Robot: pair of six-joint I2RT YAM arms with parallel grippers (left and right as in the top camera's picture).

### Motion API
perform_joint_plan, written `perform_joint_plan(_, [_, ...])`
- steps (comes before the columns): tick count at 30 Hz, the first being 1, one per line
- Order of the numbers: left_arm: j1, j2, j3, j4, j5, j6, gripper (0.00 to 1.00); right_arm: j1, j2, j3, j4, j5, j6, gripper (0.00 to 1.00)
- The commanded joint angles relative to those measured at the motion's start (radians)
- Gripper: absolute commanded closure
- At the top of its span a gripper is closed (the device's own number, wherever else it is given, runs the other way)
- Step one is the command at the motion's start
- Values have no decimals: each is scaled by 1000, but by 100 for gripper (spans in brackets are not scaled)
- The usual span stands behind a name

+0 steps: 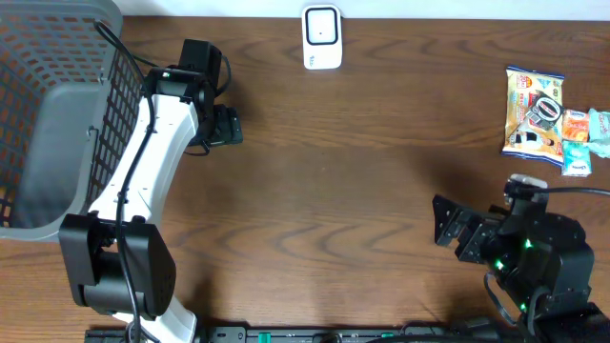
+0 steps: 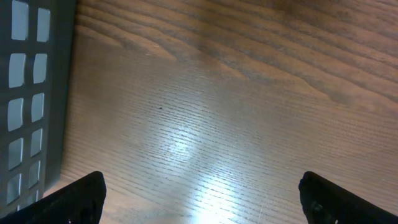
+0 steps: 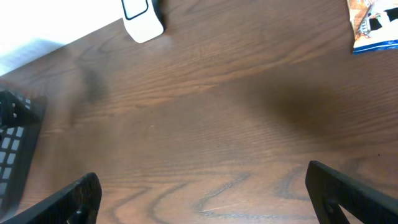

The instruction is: Scan the item barcode

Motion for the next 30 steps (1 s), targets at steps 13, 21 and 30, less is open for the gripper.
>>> perform_joint_plan(13, [1, -2, -1, -5, -9, 9, 2, 14, -124, -88, -27, -22, 17, 1])
perform_joint_plan(21, [1, -2, -1, -5, -10, 9, 2, 14, -124, -88, -169, -23, 18, 1])
perform_joint_plan(30, [1, -2, -1, -5, -9, 9, 2, 14, -124, -88, -272, -29, 34, 1])
